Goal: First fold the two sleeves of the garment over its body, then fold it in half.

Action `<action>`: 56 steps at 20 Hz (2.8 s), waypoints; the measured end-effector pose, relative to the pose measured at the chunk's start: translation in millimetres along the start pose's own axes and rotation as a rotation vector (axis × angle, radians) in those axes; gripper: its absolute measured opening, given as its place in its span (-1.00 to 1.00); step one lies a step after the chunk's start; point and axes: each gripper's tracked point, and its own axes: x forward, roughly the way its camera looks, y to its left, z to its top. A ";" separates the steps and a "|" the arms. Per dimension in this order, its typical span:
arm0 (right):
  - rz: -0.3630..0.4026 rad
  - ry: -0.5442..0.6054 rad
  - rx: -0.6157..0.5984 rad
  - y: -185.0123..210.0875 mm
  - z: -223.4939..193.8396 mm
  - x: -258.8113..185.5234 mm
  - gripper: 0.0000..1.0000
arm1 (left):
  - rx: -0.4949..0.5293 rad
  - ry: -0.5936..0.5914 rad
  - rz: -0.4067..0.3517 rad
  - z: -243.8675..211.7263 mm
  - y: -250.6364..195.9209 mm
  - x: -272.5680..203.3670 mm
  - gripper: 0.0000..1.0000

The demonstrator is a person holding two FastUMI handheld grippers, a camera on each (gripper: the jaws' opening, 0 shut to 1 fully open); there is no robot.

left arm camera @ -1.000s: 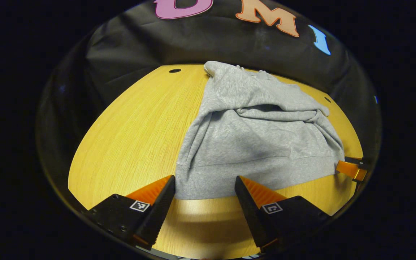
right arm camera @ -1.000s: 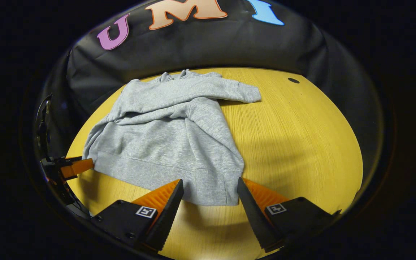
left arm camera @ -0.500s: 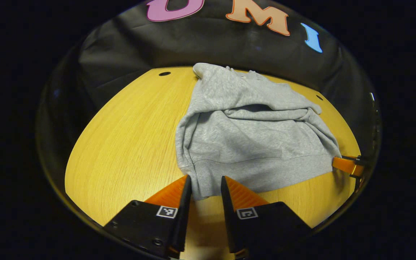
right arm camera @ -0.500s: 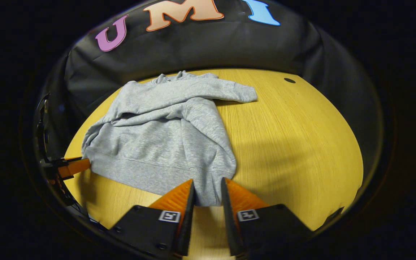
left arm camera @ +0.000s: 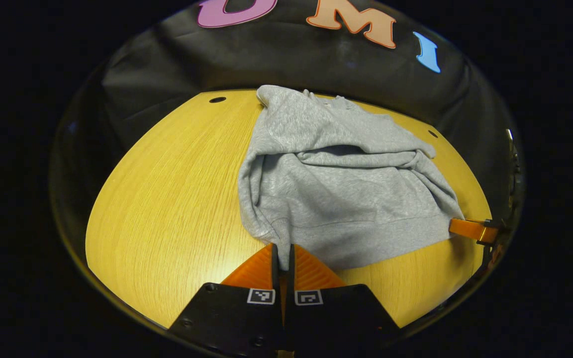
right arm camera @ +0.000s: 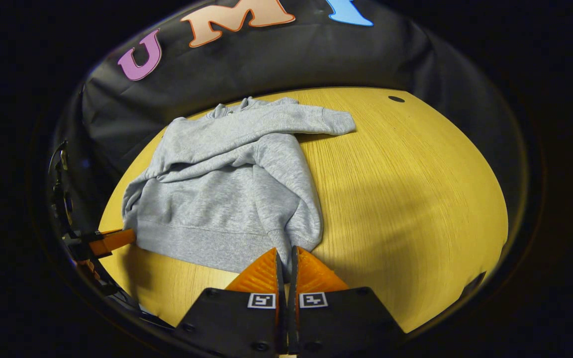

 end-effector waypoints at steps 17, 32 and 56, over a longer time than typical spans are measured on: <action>0.134 -0.181 0.109 35.5 155.1 8.0 -0.94 | -0.117 -0.223 -0.137 173.3 -10.9 6.0 -1.00; 0.095 -0.066 0.111 35.6 189.7 127.0 -0.94 | -0.164 -0.077 -0.010 194.4 -0.1 114.5 -1.00; 0.126 -0.438 0.006 53.4 236.1 -50.4 0.94 | -0.092 -0.373 0.065 228.0 21.9 -47.0 0.91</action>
